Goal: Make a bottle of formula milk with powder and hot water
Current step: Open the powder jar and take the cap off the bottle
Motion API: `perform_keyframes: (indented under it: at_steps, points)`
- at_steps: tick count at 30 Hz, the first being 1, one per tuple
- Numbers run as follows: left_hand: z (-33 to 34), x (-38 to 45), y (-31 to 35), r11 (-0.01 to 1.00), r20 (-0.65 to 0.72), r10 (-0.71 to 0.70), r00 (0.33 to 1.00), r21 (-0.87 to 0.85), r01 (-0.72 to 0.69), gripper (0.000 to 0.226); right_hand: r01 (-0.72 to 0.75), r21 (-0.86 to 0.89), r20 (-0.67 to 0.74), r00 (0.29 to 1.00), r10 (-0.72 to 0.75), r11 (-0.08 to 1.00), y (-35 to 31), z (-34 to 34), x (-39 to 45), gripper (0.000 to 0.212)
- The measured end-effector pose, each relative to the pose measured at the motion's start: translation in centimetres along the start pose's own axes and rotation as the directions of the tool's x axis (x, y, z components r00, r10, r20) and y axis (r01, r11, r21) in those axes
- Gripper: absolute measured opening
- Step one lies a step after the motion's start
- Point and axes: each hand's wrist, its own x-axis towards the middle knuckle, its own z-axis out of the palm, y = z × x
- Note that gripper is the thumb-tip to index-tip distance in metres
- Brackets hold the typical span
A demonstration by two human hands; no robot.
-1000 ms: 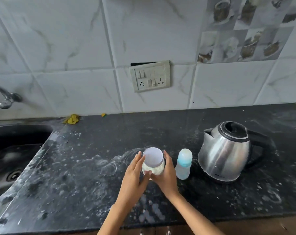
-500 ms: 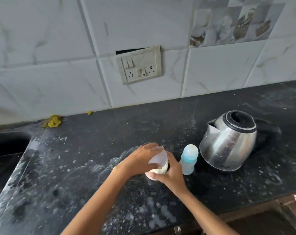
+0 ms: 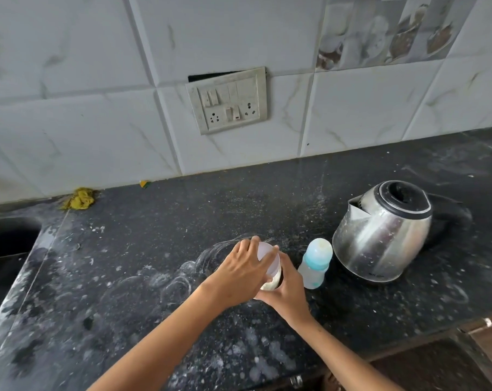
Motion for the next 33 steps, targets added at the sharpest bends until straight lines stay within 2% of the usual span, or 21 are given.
perform_keyframes:
  at_steps: [4, 8, 10, 13, 16, 18, 20, 22, 23, 25, 27, 33]
  points:
    - [0.7, 0.1, -0.6, 0.988, -0.107, 0.087, 0.990, 0.134, -0.073, 0.052, 0.008, -0.008, -0.011, 1.000, -0.008, 1.000, -0.1, 0.0, -0.1, 0.078]
    - [1.0, 0.4, -0.9, 0.976, -0.188, 0.156, 0.970, 0.179, -0.122, 0.048, 0.024, 0.014, -0.032, 0.999, -0.023, 1.000, -0.7, 0.0, -0.2, 0.075]
    - [1.3, 0.7, -0.2, 0.987, -0.194, 0.068, 0.979, 0.159, -0.037, 0.051, 0.027, 0.034, -0.050, 0.998, -0.025, 0.999, -1.0, 0.3, -0.3, 0.076]
    - [-0.1, 1.4, 1.4, 0.972, -0.134, -0.180, 0.974, 0.125, 0.197, 0.068, 0.038, 0.043, -0.090, 0.995, -0.034, 0.998, -1.1, 0.6, -0.6, 0.077]
    - [-2.4, 1.7, 1.5, 0.917, 0.033, -0.394, 0.918, 0.081, 0.391, 0.079, 0.031, 0.018, -0.082, 0.996, -0.030, 0.999, -0.7, 0.6, -0.7, 0.065]
    - [-3.5, 1.5, 0.6, 0.898, 0.112, -0.439, 0.891, 0.091, 0.431, 0.077, 0.017, 0.005, -0.084, 0.996, -0.016, 1.000, -0.5, 0.6, -0.6, 0.069]
    - [-3.7, 1.2, -0.7, 0.937, 0.150, -0.338, 0.929, -0.036, 0.347, 0.075, 0.013, -0.006, -0.077, 0.997, -0.013, 1.000, -0.3, 0.6, -0.5, 0.081]
    - [-4.0, 1.2, -1.7, 0.972, 0.281, -0.097, 0.955, -0.178, 0.151, 0.092, 0.007, -0.012, -0.077, 0.997, -0.007, 1.000, -0.4, 0.5, -0.5, 0.087]
    - [-4.1, 1.4, -2.1, 0.981, 0.321, 0.003, 0.947, -0.182, 0.059, 0.098, 0.009, -0.015, -0.080, 0.997, -0.010, 1.000, -0.4, 0.5, -0.5, 0.086]
    - [-4.1, 2.1, -2.7, 0.985, 0.292, 0.104, 0.951, -0.165, -0.057, 0.091, 0.019, -0.022, -0.078, 0.997, -0.020, 1.000, -0.6, 0.4, -0.4, 0.084]
    - [-4.2, 2.6, -2.6, 0.985, 0.242, 0.091, 0.966, -0.166, -0.051, 0.081, 0.016, -0.019, -0.074, 0.997, -0.017, 1.000, -0.7, 0.4, -0.4, 0.086]
    - [-3.7, 2.2, -0.5, 0.998, 0.224, -0.021, 0.974, -0.046, 0.032, 0.074, 0.015, -0.033, -0.061, 0.998, -0.017, 0.999, -1.1, 0.2, -0.6, 0.089]
